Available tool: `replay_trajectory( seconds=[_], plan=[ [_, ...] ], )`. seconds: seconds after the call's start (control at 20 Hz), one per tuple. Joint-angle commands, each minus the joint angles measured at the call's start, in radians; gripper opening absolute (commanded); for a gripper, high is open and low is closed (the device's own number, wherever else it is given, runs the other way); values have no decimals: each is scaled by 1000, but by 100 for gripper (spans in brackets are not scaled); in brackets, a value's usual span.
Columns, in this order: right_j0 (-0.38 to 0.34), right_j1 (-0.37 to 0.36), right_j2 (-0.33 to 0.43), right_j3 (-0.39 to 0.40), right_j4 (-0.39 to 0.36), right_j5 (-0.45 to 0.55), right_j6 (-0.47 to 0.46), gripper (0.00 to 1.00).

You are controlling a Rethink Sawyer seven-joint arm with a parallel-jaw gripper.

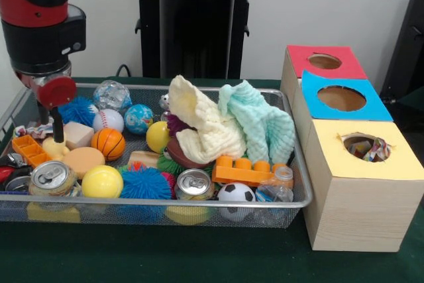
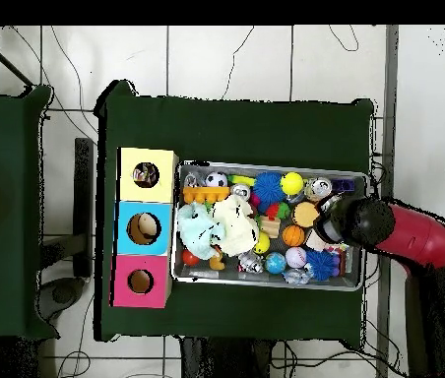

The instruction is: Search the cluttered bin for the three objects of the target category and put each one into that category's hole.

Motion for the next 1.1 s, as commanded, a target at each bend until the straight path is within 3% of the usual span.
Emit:
replay_trajectory(
  seconds=[0.05, 0.45, 0.85, 1.1],
  plan=[
    [1, 102, 70, -30, -82, -90, -134, 100],
    [-5, 174, 71, -87, -78, -100, -150, 100],
    [-16, 37, 66, -2, -41, -21, -173, 100],
    [-13, 6, 72, 12, -25, 7, -173, 100]
  ],
)
